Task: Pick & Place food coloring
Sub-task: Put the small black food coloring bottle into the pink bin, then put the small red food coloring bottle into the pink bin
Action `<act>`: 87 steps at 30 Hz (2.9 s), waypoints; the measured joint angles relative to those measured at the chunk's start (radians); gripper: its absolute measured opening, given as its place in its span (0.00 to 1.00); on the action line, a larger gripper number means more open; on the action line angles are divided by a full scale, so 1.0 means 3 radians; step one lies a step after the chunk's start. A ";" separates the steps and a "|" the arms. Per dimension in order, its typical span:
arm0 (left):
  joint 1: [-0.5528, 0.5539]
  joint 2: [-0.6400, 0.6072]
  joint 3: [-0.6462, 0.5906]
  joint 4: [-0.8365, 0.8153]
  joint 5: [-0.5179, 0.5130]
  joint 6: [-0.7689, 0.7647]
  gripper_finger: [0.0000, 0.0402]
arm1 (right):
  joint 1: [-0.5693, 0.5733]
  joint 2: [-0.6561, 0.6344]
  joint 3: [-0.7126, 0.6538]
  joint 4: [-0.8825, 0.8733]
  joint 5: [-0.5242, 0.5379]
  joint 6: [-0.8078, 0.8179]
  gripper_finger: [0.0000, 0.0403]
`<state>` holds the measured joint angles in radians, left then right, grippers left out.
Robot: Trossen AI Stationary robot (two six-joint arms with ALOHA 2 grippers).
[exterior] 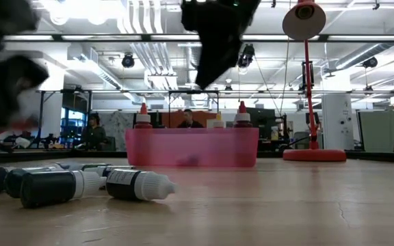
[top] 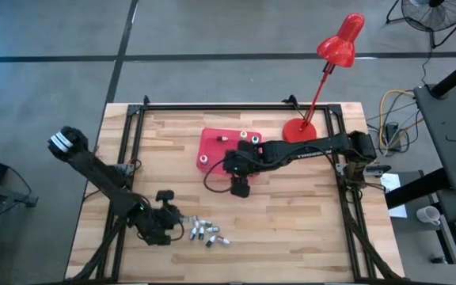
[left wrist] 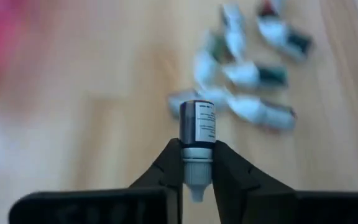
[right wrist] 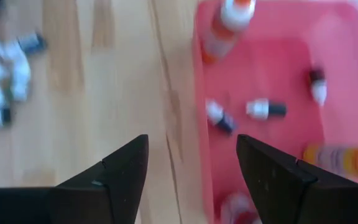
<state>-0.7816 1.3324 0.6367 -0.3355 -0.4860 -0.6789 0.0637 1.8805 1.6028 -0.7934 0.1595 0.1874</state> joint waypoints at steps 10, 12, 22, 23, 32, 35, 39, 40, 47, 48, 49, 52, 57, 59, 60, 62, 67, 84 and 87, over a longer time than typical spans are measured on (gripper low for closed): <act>0.1266 -0.0880 0.0267 0.0152 -0.0656 0.1545 0.28 | 0.0439 0.0008 -0.0135 -0.0096 -0.0451 -0.0030 0.60; 0.1678 -0.0894 0.0296 0.0412 -0.0359 0.1787 0.32 | 0.0539 0.0008 -0.0169 -0.0016 -0.0455 -0.0021 0.61; 0.2614 -0.0828 0.0602 0.0580 0.0285 0.2101 0.36 | 0.0907 0.0008 -0.0402 0.0240 -0.0456 0.0228 0.59; 0.2592 -0.0836 0.0618 0.0540 0.0339 0.2101 0.36 | 0.0926 0.0009 -0.0450 0.0262 -0.0455 0.0228 0.59; 0.2040 -0.0810 0.0414 -0.0512 0.0337 0.0947 0.37 | 0.0957 0.0013 -0.0737 0.0324 -0.0448 0.0498 0.61; 0.1930 -0.0809 0.0180 -0.0409 0.0207 0.0505 0.37 | 0.0956 0.0013 -0.0771 0.0324 -0.0446 0.0481 0.61; 0.1932 -0.0779 -0.0135 -0.0146 0.0215 0.0182 0.37 | 0.0956 0.0013 -0.0774 0.0329 -0.0445 0.0394 0.60; 0.1931 -0.0768 -0.0195 -0.0018 0.0226 0.0180 0.37 | 0.0956 0.0013 -0.0774 0.0327 -0.0446 0.0378 0.60; 0.1931 -0.0357 -0.0439 0.0561 0.0275 0.0419 0.37 | 0.0956 0.0013 -0.0774 0.0338 -0.0445 0.0370 0.59; 0.1932 -0.0274 -0.0450 0.0592 0.0273 0.0454 0.37 | 0.0956 0.0013 -0.0774 0.0339 -0.0445 0.0373 0.59; 0.1936 -0.0178 -0.0453 0.0605 0.0250 0.0492 0.37 | 0.0956 0.0013 -0.0774 0.0340 -0.0444 0.0377 0.59; 0.1950 0.0074 -0.0431 0.0689 0.0091 0.0565 0.37 | 0.0956 0.0013 -0.0773 0.0342 -0.0441 0.0385 0.60; 0.2052 0.0386 -0.0371 0.0921 -0.0083 0.0669 0.37 | 0.0956 0.0013 -0.0773 0.0352 -0.0436 0.0441 0.60; 0.2114 0.0503 -0.0374 0.1006 -0.0049 0.0700 0.37 | 0.0956 0.0013 -0.0773 0.0351 -0.0436 0.0484 0.59; 0.2144 0.0556 -0.0379 0.1019 -0.0044 0.0702 0.37 | 0.0956 0.0013 -0.0773 0.0350 -0.0436 0.0500 0.59; 0.2196 0.0621 -0.0372 0.1044 -0.0001 0.0702 0.36 | 0.0956 0.0013 -0.0773 0.0352 -0.0436 0.0509 0.58; 0.2237 0.0652 -0.0379 0.1230 0.0133 0.0831 0.27 | 0.0956 0.0013 -0.0773 0.0350 -0.0436 0.0512 0.59; 0.2315 -0.0400 0.0188 0.1383 0.0540 0.1560 0.09 | 0.0956 0.0013 -0.0785 0.0322 -0.0266 0.0479 0.57; 0.2602 -0.0379 0.0442 0.1377 0.0370 0.1737 0.16 | 0.0951 0.0013 -0.0785 0.0346 -0.0256 0.0473 0.57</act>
<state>-0.0009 1.2188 0.7694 0.0777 -0.3751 -0.1578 0.3489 1.8843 1.3674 -0.6898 0.0826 0.3292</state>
